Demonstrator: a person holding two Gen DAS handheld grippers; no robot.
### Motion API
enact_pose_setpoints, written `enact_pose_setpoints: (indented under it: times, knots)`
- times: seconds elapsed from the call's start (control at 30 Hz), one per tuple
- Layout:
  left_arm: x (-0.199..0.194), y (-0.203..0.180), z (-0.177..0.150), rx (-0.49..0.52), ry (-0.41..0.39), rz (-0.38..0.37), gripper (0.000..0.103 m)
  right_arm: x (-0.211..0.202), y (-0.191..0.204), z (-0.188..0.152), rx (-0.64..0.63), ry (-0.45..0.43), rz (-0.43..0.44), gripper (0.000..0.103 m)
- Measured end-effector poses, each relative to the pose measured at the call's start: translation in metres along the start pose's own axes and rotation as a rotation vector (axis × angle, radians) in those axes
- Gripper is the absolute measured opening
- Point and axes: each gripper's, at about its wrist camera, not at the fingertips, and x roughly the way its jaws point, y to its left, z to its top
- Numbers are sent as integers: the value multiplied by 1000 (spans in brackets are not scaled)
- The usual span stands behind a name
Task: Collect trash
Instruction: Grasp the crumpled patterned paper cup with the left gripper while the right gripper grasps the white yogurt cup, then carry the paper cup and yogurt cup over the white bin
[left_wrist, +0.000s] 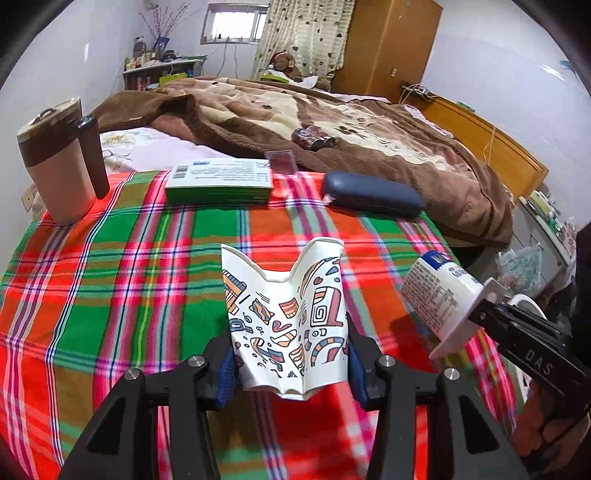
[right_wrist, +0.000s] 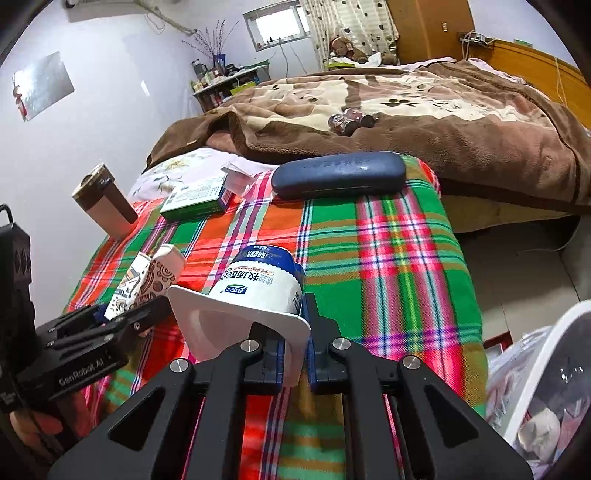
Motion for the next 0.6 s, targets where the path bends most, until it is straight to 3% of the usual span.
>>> enact_pose_setpoints:
  times: [0.6]
  knots:
    - [-63, -86, -27, 98, -52, -89, 49, -83, -39, -24, 61, -83, -46, 9]
